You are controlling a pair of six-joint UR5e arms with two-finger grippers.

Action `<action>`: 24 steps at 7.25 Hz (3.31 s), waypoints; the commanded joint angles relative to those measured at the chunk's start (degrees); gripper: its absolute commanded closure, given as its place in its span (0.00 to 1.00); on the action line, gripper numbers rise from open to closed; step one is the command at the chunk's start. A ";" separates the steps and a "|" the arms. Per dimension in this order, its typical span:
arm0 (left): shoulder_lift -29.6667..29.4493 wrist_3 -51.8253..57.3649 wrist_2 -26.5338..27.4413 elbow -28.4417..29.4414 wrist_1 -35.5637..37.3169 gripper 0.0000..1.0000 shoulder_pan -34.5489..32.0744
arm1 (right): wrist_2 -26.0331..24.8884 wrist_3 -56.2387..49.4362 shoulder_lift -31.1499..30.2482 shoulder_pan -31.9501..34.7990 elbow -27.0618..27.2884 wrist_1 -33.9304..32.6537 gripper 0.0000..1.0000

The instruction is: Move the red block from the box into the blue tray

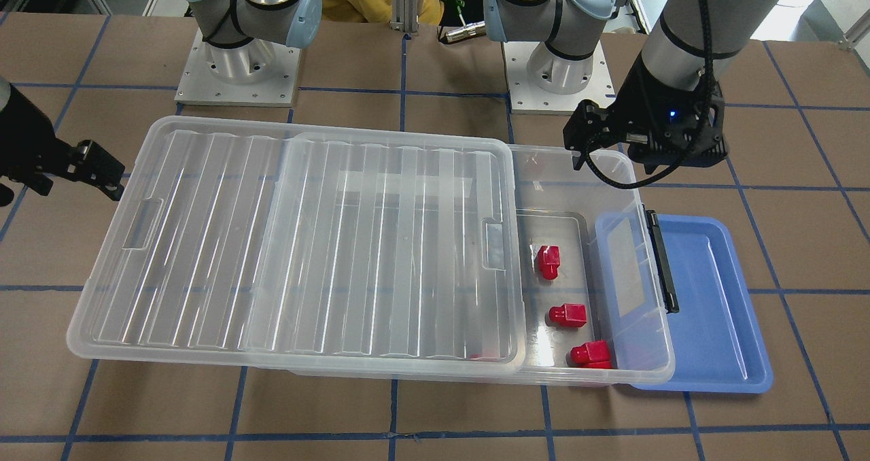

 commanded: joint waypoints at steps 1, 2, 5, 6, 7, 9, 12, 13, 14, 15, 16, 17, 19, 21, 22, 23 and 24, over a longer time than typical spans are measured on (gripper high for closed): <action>-1.17 2.03 -0.04 -7.71 6.68 0.00 0.12 | 0.28 0.49 -3.24 3.16 0.37 2.05 0.00; -1.70 4.40 0.05 -12.63 12.81 0.00 0.21 | -0.76 6.76 -3.06 6.84 0.46 1.96 0.00; -4.51 4.68 -0.13 -19.69 20.25 0.00 0.12 | 0.37 6.83 -3.24 8.28 1.77 2.31 0.00; -5.30 4.77 -0.13 -20.84 22.26 0.00 0.21 | 0.37 6.74 -3.50 8.28 2.04 2.31 0.00; -6.01 4.69 -0.13 -21.03 22.63 0.00 0.21 | 0.37 6.74 -3.67 8.19 2.13 2.22 0.00; -7.24 4.69 -0.22 -21.29 22.80 0.00 0.21 | 0.37 6.82 -3.50 8.19 2.31 2.13 0.00; -8.65 4.69 -0.30 -23.22 27.20 0.00 0.30 | 0.46 6.82 -3.32 8.19 2.48 2.13 0.00; -8.65 4.86 -0.30 -23.23 27.20 0.00 1.17 | 0.46 6.91 -3.32 8.19 2.48 2.13 0.00; -8.65 5.56 -1.00 -23.92 27.20 0.00 3.53 | 0.46 6.91 -3.32 8.19 2.66 2.13 0.00; -9.08 4.96 -3.10 -26.19 28.33 0.00 3.46 | 0.46 6.91 -3.50 8.19 2.83 2.13 0.00; -9.09 4.78 -3.20 -27.09 30.61 0.00 3.46 | 0.46 6.91 -3.50 8.19 2.92 2.13 0.00; -9.18 4.77 -3.20 -27.09 30.72 0.00 3.46 | 0.37 6.91 -3.50 8.19 2.84 2.13 0.00; -9.87 4.69 -3.29 -27.18 31.07 0.00 3.46 | 0.37 6.91 -3.50 8.19 3.01 2.22 0.00; -11.54 4.51 -3.38 -27.18 32.73 0.00 3.11 | 0.46 6.91 -3.59 8.19 3.36 2.22 0.00; -11.98 4.25 -3.21 -27.09 33.52 0.00 1.98 | 0.46 6.91 -3.59 8.19 3.36 2.22 0.00; -12.69 4.25 -3.29 -27.09 34.92 0.00 1.62 | 0.46 6.91 -3.68 8.19 3.36 2.22 0.00; -12.69 4.42 -3.29 -27.18 35.11 0.00 1.70 | 0.46 6.91 -3.59 8.19 3.36 2.31 0.00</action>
